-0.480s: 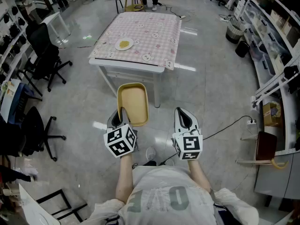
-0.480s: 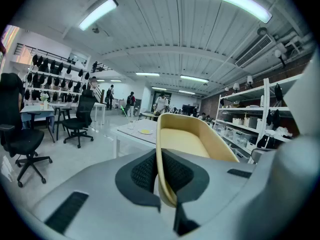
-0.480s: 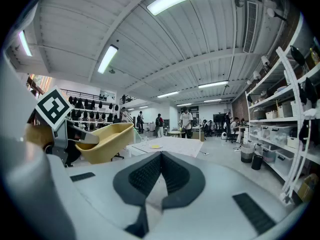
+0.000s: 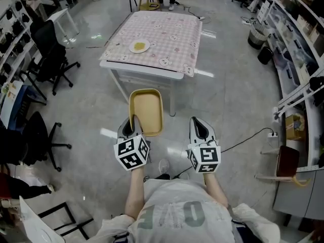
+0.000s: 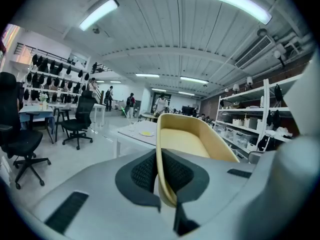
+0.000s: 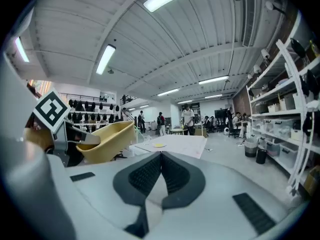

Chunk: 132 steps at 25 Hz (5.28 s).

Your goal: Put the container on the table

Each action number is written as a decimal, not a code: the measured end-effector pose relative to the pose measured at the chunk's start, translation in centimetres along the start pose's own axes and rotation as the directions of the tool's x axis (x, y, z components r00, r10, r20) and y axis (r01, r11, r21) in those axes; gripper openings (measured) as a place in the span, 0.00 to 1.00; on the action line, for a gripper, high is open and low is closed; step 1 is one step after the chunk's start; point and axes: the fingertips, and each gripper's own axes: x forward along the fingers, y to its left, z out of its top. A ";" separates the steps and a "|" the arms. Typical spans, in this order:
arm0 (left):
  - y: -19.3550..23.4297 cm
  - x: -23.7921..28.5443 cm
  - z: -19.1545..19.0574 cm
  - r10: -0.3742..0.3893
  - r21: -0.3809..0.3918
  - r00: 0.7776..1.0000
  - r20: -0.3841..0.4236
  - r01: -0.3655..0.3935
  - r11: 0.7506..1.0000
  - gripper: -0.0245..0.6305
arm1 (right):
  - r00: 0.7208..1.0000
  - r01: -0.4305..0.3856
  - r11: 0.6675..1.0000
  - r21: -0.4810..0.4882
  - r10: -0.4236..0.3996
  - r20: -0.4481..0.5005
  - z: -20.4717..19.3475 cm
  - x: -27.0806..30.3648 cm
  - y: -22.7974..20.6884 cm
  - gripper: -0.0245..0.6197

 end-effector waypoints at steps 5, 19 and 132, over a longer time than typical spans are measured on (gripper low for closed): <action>1.1 1.5 0.4 -0.019 0.009 1.000 0.008 0.019 1.000 0.09 | 1.000 0.004 0.998 0.060 -0.004 -0.007 -0.4 2.1 0.6 0.08; 5.6 8.4 1.2 -0.079 -0.030 0.997 -0.011 0.078 0.997 0.09 | 0.988 0.123 0.990 0.065 -0.116 -0.097 -2.1 6.9 0.7 0.08; -9.0 45.9 25.1 -0.357 0.371 0.870 0.340 0.225 0.901 0.08 | 0.993 0.108 0.994 -0.010 -0.108 0.051 9.3 44.1 -15.1 0.08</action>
